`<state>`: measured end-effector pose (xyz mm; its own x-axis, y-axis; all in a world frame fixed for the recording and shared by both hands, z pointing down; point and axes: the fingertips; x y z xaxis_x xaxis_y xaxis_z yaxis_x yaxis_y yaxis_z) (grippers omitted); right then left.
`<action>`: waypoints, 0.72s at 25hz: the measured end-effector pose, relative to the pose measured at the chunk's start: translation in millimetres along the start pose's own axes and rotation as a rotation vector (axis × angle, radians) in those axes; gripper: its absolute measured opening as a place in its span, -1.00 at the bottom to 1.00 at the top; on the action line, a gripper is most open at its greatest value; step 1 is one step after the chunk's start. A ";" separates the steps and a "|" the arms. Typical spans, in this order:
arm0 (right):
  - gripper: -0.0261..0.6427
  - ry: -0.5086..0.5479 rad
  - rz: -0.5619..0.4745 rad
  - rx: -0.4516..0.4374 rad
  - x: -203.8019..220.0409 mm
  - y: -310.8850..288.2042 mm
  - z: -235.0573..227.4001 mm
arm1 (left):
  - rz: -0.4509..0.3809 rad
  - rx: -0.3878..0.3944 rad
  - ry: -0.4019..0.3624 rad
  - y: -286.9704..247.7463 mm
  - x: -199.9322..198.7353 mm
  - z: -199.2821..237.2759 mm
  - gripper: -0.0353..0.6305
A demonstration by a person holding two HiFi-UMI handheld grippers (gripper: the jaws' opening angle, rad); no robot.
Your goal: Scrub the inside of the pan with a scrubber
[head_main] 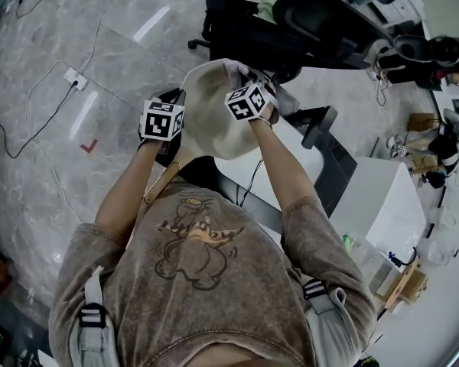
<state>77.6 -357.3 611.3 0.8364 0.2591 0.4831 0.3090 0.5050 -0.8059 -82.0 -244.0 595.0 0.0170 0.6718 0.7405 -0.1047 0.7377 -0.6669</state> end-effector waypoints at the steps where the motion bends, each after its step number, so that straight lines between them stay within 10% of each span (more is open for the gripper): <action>1: -0.67 0.005 0.010 0.004 4.2 2.2 -1.7 | 0.000 -0.004 0.003 0.1 -0.2 -0.1 -0.75; 18: -0.67 0.035 0.096 -0.016 43.6 36.9 -7.8 | -0.013 -0.055 -0.068 -0.3 0.0 0.0 -0.75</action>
<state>129.0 -333.8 599.9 0.8780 0.2763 0.3909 0.2336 0.4656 -0.8536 -81.9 -244.2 595.1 -0.0501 0.6573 0.7520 -0.0506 0.7503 -0.6592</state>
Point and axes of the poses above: the fingertips, and each gripper's own axes: y backward along the fingers, z to its left, x out of its underside, and after that the axes turned 15 degrees about -x, right-handed
